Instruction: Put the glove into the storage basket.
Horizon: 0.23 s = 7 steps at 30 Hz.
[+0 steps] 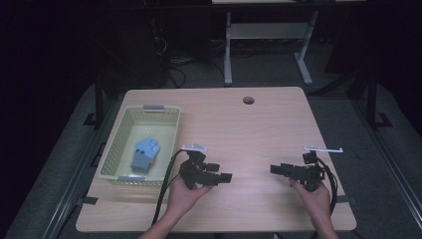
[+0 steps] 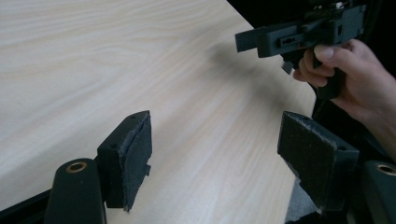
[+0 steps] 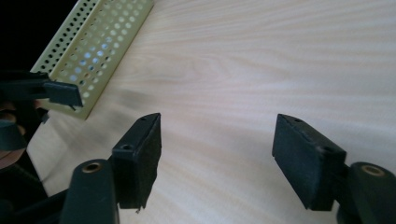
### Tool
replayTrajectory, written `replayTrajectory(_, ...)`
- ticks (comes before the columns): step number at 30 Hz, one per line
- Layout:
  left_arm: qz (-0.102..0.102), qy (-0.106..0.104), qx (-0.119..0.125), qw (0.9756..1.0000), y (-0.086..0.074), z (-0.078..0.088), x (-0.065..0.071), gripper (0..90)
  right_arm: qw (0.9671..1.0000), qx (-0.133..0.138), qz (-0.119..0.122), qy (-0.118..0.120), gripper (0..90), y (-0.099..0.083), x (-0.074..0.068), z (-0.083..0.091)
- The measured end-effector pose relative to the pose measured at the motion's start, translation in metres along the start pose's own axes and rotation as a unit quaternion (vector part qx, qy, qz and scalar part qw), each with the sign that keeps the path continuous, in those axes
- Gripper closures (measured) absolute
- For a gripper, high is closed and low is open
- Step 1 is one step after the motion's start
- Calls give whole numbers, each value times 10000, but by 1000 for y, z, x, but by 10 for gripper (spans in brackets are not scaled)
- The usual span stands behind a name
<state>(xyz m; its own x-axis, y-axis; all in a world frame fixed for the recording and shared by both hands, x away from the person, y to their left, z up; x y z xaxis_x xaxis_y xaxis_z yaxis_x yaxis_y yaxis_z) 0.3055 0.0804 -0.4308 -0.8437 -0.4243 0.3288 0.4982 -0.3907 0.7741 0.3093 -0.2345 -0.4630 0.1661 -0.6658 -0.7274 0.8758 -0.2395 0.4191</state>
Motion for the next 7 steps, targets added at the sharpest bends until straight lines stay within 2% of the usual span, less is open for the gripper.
replayTrajectory(7,-196,-19,103,9998,-19,5,13,251,9994,7,340,106,267,-26,2,9)
Point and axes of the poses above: each handheld gripper's, and its own axes: z roughly backward along the jaws, y roughly out of its top, x roughly to its right, the point moved 3 cm from there along -z, roughly forward along the jaws, and after that the axes turned 13 degrees about -z, right-handed, at the moved point
